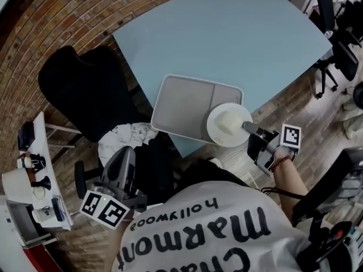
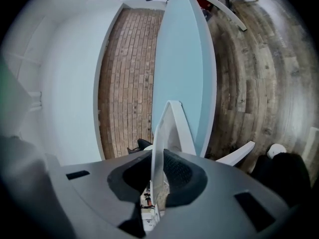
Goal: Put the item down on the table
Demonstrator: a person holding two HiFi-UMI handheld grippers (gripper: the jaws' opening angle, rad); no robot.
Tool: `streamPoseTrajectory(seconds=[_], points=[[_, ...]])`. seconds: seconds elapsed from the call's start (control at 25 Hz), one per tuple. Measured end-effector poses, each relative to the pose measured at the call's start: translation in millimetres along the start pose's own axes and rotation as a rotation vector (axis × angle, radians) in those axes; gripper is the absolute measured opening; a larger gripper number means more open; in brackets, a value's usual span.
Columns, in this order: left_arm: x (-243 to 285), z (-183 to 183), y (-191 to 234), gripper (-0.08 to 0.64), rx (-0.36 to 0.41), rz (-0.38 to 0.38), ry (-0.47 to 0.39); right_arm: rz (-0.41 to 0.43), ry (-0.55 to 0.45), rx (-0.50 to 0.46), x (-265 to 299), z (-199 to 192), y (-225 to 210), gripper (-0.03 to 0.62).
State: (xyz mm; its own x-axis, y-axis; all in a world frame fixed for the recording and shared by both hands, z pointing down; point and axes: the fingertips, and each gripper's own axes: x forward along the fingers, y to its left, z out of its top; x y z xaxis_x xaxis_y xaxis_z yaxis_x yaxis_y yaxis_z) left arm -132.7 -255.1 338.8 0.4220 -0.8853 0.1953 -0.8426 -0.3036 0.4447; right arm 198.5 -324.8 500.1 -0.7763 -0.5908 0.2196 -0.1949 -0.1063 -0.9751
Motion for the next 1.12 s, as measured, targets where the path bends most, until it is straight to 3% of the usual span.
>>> streamPoseTrajectory(seconds=[0.28, 0.4, 0.56, 0.72, 1.0, 1.12], points=[[-2, 5, 11, 0.017, -0.014, 0.044, -0.018, -0.065, 0.114, -0.051, 16, -1, -15, 0.04], [-1, 5, 15, 0.017, -0.017, 0.055, -0.021, -0.063, 0.163, -0.119, 22, -2, -13, 0.04], [2, 5, 17, 0.017, -0.018, 0.055, -0.017, -0.089, 0.217, -0.253, 28, 1, -8, 0.04], [5, 5, 17, 0.017, -0.015, 0.048, -0.01, -0.237, 0.261, -0.458, 28, -2, -9, 0.04], [13, 4, 15, 0.017, -0.003, 0.026, -0.007, -0.293, 0.302, -0.801, 43, -4, 8, 0.048], [12, 5, 16, 0.017, -0.001, 0.019, -0.01, -0.307, 0.306, -0.873, 47, -6, 12, 0.052]])
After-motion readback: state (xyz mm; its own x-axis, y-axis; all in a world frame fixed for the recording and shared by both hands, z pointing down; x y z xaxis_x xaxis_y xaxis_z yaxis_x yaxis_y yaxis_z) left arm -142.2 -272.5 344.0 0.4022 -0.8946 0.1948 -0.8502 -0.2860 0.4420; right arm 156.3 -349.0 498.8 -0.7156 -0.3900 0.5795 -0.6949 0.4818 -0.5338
